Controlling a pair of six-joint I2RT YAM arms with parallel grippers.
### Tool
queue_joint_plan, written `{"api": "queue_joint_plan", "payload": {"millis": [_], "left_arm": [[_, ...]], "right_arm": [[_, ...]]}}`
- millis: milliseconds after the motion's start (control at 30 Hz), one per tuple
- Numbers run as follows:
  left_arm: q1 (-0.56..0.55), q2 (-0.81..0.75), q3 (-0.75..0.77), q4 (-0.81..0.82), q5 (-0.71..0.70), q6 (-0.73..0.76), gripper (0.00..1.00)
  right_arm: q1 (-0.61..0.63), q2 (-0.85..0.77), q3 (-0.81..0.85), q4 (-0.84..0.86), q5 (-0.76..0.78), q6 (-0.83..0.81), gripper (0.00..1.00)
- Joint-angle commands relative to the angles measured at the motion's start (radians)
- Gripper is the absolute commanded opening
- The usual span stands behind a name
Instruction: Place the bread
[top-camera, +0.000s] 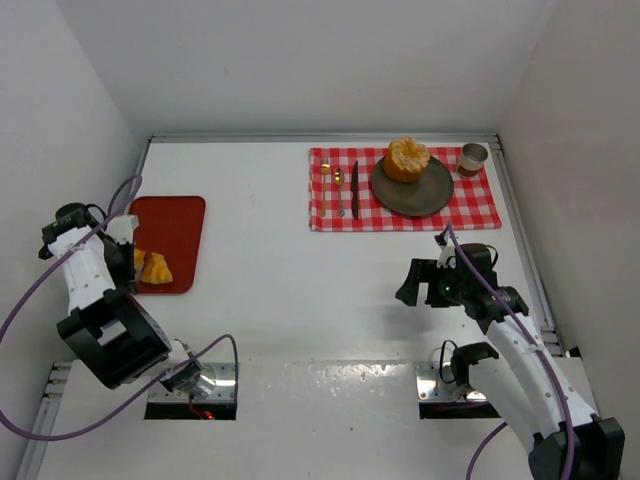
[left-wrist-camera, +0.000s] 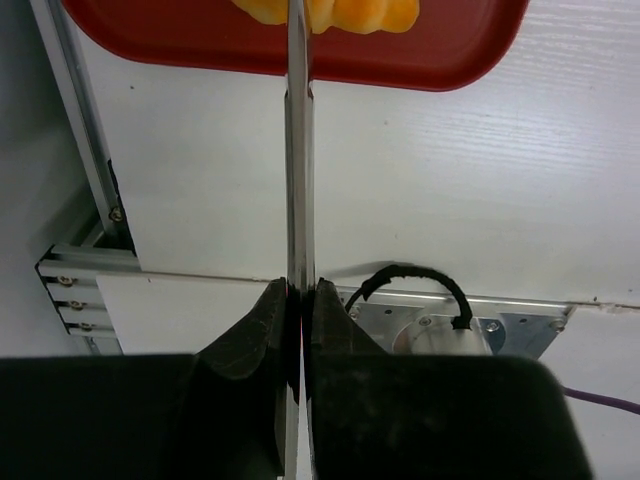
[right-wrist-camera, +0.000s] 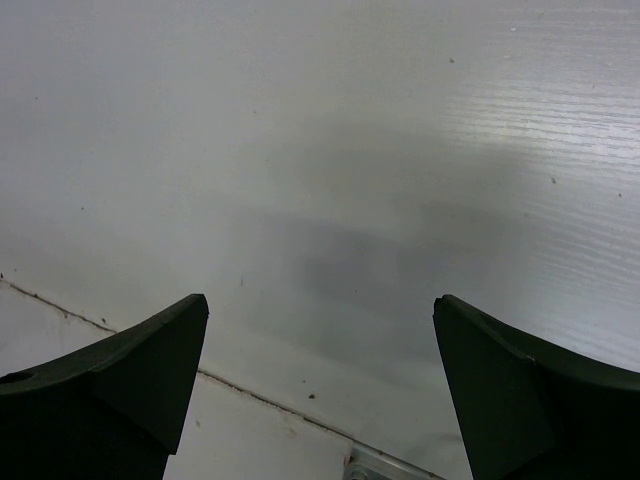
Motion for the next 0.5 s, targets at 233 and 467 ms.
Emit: {"api": "queue_joint_plan", "payload": {"millis": [233, 467], "left_arm": [[-0.046, -0.013, 0.301, -0.076, 0.231, 0.009, 0.00], [-0.383, 0.105, 0.516, -0.068, 0.340, -0.109, 0.00]], "right_arm": [[0.003, -0.014, 0.005, 0.008, 0.022, 0.007, 0.94], [0.003, -0.046, 0.028, -0.032, 0.177, 0.015, 0.94]]}}
